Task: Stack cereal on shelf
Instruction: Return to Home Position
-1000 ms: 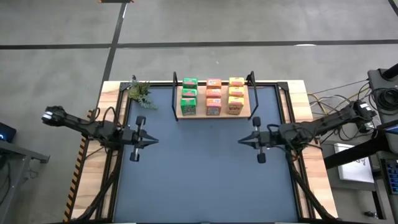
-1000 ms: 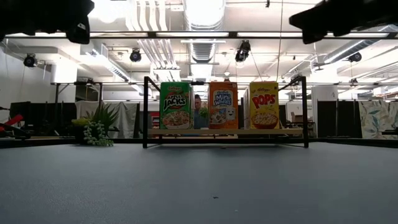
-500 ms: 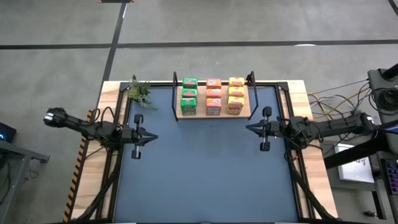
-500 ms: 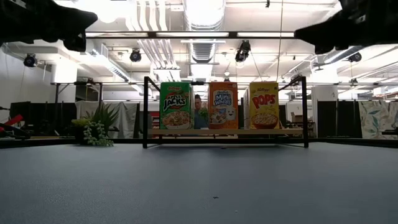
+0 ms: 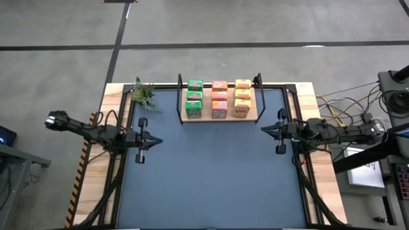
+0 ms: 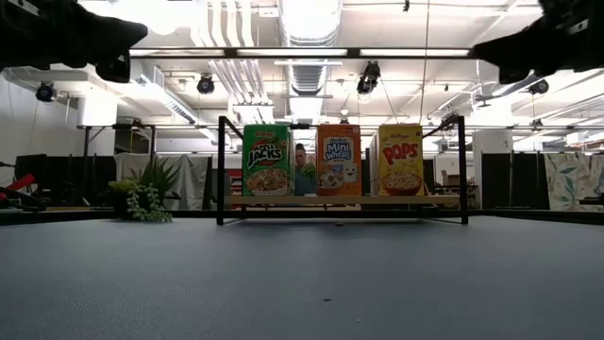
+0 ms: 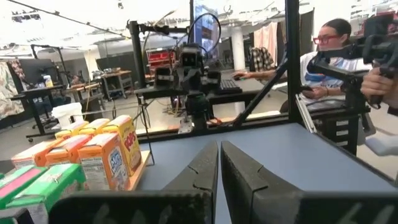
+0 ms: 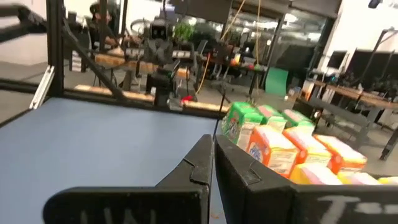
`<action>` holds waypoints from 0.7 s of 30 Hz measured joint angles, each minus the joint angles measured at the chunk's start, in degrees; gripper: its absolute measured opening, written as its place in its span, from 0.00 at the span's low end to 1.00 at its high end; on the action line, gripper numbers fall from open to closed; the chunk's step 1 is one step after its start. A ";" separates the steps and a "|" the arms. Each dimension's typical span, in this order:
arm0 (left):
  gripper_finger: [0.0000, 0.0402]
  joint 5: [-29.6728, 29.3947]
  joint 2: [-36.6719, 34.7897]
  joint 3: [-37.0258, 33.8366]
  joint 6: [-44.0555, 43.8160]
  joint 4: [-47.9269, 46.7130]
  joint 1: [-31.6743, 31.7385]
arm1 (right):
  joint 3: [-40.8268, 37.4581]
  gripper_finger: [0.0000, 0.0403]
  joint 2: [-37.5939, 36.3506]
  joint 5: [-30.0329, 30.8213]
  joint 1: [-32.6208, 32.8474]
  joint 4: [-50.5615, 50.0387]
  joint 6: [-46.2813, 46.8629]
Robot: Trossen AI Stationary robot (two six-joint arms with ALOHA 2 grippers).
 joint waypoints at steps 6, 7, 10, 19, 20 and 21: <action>0.00 -2.55 -0.42 -0.20 -0.24 0.09 0.20 | 0.04 0.02 -4.49 0.35 0.00 -5.25 0.22; 0.00 -2.57 -0.42 -0.20 -0.76 0.15 0.22 | -0.03 0.02 -5.17 0.34 0.00 -6.16 0.42; 0.00 -2.49 -0.26 -0.94 -2.57 0.02 0.22 | -0.02 0.02 -7.12 0.09 0.00 -8.62 0.70; 0.00 -2.42 -0.50 -5.05 -3.05 5.60 0.21 | -1.72 0.02 -8.65 0.04 0.00 -9.79 -0.61; 0.00 -2.41 -0.64 -5.71 -3.27 6.11 0.21 | -1.82 0.02 -8.65 0.03 0.00 -10.04 -0.59; 0.00 -2.41 -0.72 -6.05 -3.55 6.09 0.22 | -1.84 0.02 -8.65 0.03 0.00 -10.01 -0.59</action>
